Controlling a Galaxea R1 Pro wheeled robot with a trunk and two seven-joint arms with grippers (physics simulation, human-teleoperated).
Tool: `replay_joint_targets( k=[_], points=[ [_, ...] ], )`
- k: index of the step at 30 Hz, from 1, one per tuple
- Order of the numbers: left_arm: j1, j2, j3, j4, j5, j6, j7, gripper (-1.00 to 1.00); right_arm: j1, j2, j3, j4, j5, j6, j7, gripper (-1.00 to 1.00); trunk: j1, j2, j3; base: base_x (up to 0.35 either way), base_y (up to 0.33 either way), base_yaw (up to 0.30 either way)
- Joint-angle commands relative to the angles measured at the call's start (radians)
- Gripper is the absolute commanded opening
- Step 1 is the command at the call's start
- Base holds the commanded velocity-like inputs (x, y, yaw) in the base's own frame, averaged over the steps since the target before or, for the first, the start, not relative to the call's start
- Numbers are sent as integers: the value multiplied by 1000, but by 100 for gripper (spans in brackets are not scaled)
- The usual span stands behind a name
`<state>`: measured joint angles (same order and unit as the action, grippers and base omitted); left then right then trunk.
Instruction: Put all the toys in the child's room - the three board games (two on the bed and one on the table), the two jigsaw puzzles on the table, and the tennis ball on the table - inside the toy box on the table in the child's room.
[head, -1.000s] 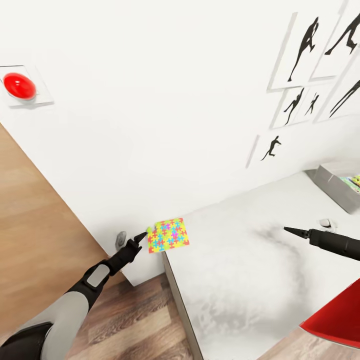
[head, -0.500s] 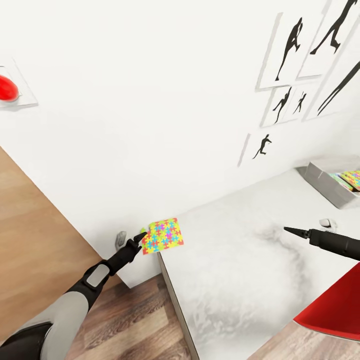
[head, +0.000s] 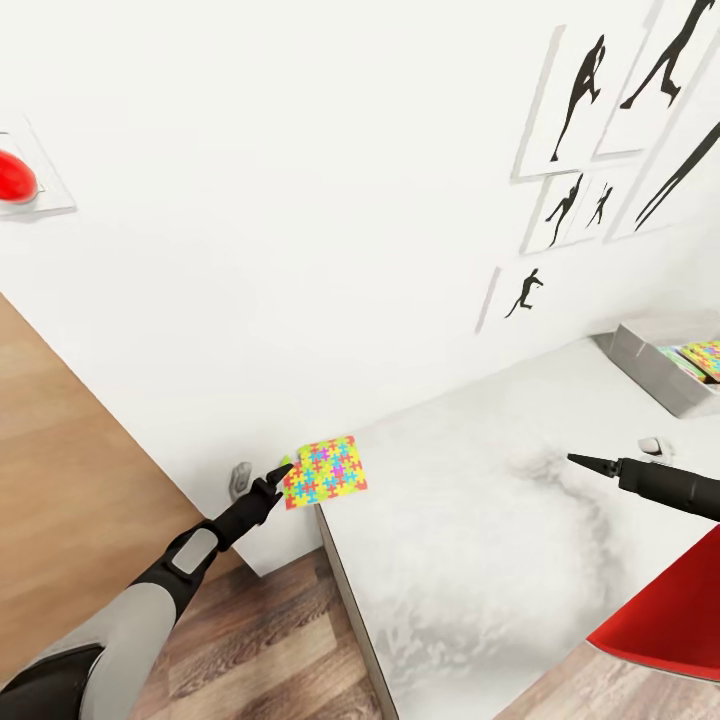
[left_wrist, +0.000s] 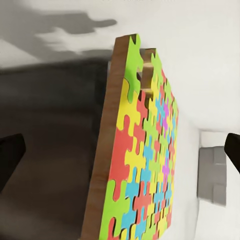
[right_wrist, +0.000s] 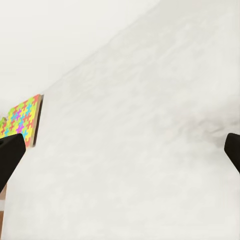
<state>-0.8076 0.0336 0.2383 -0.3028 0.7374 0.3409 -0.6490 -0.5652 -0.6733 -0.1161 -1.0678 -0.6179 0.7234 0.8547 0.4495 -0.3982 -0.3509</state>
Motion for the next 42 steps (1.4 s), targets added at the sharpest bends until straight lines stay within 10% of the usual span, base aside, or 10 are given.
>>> replay_joint_targets(
  k=[1,37,38,42],
  points=[
    [-1,0,2,1,7,9,-2,100,-1,0,0,0,-3,6,1,100,1,-2,-2,0,0,0],
    [-1,0,2,1,7,10,-5,100,-1,0,0,0,-3,7,1,100,1,-2,-2,0,0,-56],
    [-1,0,2,1,7,10,-6,-100,-1,1,0,0,-4,7,1,100,1,-2,-2,0,0,-4],
    [-1,0,2,1,7,9,-8,-100,-1,1,0,0,-3,7,1,100,1,-2,-2,0,0,-2]
  ],
)
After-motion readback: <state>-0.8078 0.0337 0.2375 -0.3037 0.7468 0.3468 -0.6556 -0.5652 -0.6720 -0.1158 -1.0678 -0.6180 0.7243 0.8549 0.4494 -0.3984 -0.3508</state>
